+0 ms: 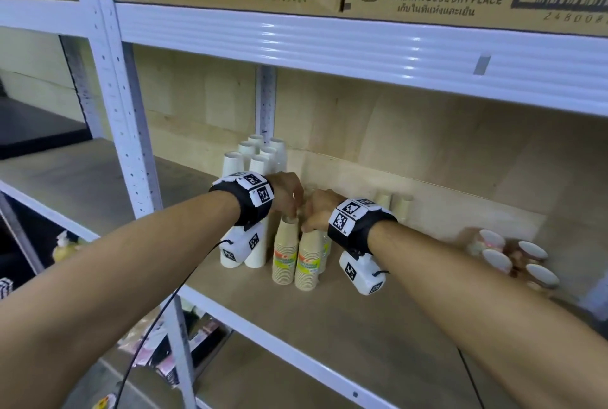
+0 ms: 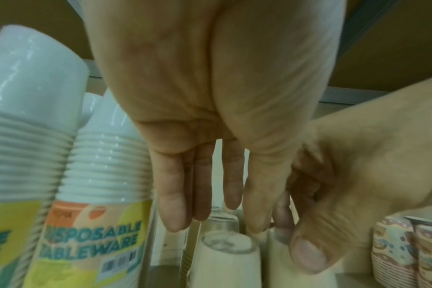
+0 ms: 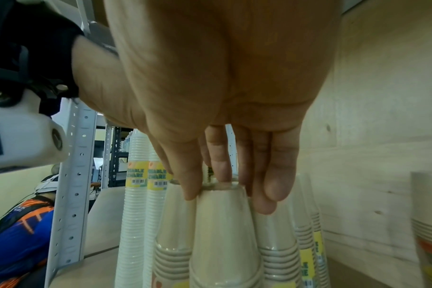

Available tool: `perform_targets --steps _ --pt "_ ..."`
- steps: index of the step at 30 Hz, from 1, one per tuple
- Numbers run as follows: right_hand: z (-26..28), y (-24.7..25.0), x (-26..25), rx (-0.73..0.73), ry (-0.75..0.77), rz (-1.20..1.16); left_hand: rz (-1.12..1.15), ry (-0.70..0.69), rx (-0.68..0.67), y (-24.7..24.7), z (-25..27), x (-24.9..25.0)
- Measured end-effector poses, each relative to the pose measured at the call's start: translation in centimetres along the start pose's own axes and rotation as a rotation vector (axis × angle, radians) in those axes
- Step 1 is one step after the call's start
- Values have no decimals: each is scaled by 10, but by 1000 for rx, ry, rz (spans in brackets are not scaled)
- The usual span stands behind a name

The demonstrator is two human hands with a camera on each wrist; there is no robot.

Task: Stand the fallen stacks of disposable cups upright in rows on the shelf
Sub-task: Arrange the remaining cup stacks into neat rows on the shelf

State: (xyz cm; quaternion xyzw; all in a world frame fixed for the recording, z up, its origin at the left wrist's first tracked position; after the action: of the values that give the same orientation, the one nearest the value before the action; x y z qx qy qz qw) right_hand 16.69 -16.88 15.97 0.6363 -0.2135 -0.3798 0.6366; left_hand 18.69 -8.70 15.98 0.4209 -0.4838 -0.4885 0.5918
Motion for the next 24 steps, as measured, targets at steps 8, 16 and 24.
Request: perform_targets --steps 8,16,24 --pt "-4 -8 -3 -2 37 2 42 -23 -94 -24 -2 3" --pt "-2 -7 -4 -6 59 -21 64 -9 -96 -24 0 7" --pt "4 -4 18 -15 -1 -69 53 -39 -122 -16 3 23"
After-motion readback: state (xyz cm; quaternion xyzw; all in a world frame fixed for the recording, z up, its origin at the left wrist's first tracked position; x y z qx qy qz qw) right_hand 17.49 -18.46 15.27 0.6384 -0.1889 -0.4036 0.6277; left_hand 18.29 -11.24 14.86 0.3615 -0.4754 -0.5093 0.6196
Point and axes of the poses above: each hand's wrist, its own z-axis away from the middle knuckle, its own y-axis out of the back of the hand, x = y × z, the point moved 9 cm from there along -z, towards the middle knuckle, and after that the axes turned 6 degrees about y, right-handed, at the moved point
